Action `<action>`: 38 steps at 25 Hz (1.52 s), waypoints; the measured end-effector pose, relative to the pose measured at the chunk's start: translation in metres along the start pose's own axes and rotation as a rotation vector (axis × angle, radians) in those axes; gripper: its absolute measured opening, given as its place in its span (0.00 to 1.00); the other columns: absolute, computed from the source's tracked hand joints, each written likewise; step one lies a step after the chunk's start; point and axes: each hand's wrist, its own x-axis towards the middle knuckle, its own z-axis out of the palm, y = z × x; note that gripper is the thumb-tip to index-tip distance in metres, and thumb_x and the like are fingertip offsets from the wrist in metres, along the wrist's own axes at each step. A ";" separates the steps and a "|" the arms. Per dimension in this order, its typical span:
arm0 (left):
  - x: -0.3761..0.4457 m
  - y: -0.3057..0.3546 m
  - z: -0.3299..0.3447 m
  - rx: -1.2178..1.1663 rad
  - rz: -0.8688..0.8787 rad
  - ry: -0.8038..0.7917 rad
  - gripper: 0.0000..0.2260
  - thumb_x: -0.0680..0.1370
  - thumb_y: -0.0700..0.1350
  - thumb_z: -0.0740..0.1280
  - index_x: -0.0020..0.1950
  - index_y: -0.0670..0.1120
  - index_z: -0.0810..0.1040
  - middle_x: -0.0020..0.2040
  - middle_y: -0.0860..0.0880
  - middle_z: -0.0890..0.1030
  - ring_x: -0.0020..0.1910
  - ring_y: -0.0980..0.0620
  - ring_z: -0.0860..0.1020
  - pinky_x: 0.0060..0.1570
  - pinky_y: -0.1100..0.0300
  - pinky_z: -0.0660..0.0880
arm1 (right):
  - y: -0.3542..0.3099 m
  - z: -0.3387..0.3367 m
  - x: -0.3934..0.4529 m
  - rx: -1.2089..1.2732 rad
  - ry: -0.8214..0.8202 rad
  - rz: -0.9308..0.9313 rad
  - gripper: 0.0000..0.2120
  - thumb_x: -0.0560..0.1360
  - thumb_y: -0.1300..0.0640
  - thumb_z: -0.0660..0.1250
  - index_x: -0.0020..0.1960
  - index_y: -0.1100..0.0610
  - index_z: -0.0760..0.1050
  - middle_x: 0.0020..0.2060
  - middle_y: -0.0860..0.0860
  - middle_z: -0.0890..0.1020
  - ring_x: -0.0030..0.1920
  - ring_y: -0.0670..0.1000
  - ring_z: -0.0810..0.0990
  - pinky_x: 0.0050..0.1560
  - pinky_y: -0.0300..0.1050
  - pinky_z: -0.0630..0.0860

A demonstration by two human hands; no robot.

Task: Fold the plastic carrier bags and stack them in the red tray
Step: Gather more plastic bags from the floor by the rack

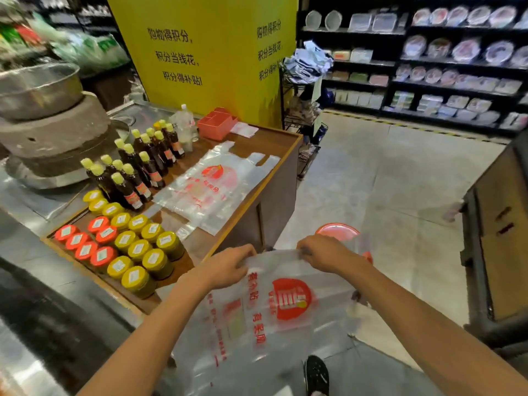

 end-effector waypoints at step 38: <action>0.316 -0.337 -0.224 -0.155 -0.818 0.459 0.09 0.83 0.42 0.57 0.48 0.50 0.75 0.50 0.49 0.79 0.50 0.48 0.77 0.48 0.53 0.74 | 0.033 -0.147 0.694 -0.432 0.236 -0.429 0.12 0.75 0.65 0.64 0.54 0.52 0.78 0.50 0.51 0.84 0.52 0.55 0.82 0.57 0.48 0.71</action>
